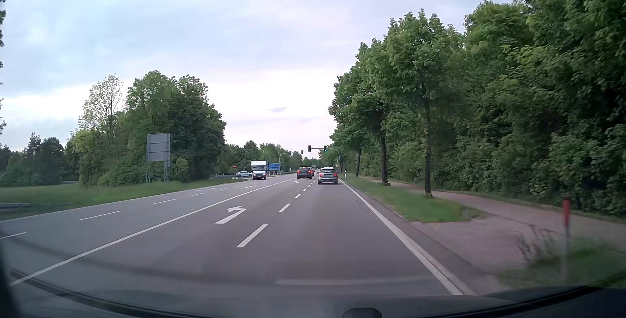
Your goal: Follow the waypoints while adhering to traffic rules and regulations
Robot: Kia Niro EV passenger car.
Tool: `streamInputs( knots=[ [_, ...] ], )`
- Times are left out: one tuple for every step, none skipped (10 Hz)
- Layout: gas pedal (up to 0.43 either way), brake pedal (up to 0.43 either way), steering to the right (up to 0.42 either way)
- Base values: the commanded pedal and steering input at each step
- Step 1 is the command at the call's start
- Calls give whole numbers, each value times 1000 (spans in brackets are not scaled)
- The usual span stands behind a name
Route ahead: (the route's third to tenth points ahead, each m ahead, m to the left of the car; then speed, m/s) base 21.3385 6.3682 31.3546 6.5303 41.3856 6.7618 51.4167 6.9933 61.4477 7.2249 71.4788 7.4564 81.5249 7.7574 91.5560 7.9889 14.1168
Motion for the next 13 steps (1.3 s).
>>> streamInputs(
  knots=[
    [138,0,-3],
    [138,0,-3],
    [138,0,-3],
    [138,0,-3],
    [138,0,-3],
    [138,0,-3],
    [138,0,-3],
    [150,0,-3],
    [150,0,-3],
    [150,0,-3],
    [150,0,-3],
    [150,0,-3],
    [150,0,-3]
  ],
)
